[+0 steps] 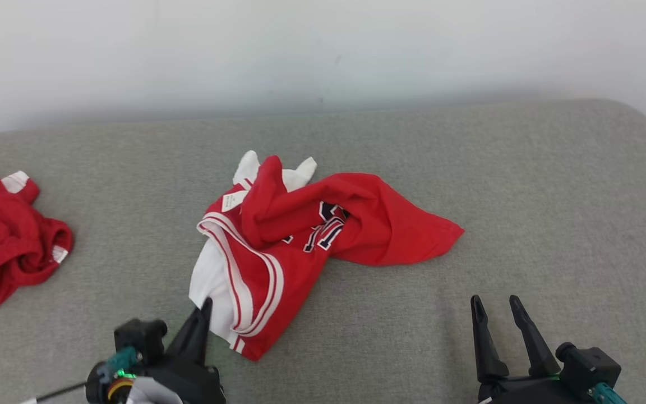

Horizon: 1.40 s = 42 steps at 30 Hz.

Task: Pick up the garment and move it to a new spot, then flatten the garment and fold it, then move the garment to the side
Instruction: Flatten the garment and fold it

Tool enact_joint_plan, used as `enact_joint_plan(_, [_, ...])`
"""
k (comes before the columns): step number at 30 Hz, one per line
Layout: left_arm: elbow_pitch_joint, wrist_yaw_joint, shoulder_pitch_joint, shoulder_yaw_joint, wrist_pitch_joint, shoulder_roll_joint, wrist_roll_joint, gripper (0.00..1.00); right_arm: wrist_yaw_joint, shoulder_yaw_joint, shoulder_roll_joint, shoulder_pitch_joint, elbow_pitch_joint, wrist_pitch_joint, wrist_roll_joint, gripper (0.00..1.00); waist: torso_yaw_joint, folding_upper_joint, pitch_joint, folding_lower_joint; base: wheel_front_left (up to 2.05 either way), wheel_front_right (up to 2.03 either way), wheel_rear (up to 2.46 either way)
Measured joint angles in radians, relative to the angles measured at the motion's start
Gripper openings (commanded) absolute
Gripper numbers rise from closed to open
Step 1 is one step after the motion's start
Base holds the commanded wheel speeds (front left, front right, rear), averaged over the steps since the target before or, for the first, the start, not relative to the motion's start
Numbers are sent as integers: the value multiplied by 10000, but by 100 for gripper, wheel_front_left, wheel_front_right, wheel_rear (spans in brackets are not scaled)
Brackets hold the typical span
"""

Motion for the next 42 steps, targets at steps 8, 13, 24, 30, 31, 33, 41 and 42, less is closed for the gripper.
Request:
enact_joint_plan(8, [-2303,387,1892,-337,451,23,-73,0,0,-173,2,215,-71,-2,173,100,584,0,-369,0,0,0,0])
enact_joint_plan(13, [-4163,972,3226,-366,1331,104,-405,0,0,-295,2,276,-132,-2,217,100,951,0,-414,-1,0,0,0])
enact_joint_plan(24, [-4836,1593,3630,-405,1035,240,-48,100,0,-280,0,221,-63,0,205,100,1095,0,-334,0,0,0,0])
enact_joint_plan(30, [-5317,1655,3462,-514,894,297,119,100,0,-290,-2,205,-79,-2,186,100,1027,0,-270,1,0,0,0])
enact_joint_plan(31, [-5306,1641,3465,-594,1014,257,102,100,0,-280,-2,204,-75,-2,188,100,1010,0,-259,1,0,0,0])
enact_joint_plan(33, [-5204,1565,3505,-821,1193,194,90,100,0,-228,2,193,-54,-2,201,100,961,0,-233,1,0,0,0])
enact_joint_plan(41, [-4240,1392,3609,-1450,1616,-182,48,100,0,-234,0,144,-59,0,242,100,740,0,-76,1,0,0,0])
enact_joint_plan(42, [-4149,1384,3607,-1490,1618,-224,48,100,0,-242,0,135,-59,-2,242,100,723,0,-57,1,0,0,0])
